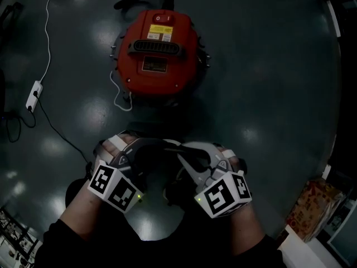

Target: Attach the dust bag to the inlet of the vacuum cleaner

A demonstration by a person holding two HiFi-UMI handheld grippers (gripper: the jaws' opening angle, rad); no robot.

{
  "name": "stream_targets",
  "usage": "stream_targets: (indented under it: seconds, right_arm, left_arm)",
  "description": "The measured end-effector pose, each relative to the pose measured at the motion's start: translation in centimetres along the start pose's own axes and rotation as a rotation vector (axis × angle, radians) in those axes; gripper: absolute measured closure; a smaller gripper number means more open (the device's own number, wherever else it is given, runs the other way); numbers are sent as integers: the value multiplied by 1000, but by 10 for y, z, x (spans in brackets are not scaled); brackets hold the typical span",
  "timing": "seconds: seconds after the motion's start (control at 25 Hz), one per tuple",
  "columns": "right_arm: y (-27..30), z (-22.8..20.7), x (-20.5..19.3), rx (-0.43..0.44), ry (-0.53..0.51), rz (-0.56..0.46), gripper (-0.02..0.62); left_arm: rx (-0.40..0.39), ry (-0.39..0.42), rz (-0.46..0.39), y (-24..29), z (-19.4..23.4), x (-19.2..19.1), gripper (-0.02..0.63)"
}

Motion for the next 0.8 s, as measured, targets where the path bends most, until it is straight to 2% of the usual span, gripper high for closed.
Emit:
stream_targets:
  seconds: [0.4,0.8]
  right_arm:
    - [33,-24,-38,36,-14,-12,555]
    - [33,-36,-37,21,-80,-31,557]
  left_arm:
    - [9,-20,9,38,-4,-38,563]
    - [50,17,4,42,4,-40,563]
Point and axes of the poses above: the fingertips, and each gripper's own axes: y forward along the fingers, z to its left, x out of its top, the point moved 7 cm from there along -y, backward along the fingers, and after that the axes turned 12 degrees about x, right-handed, at the moved point
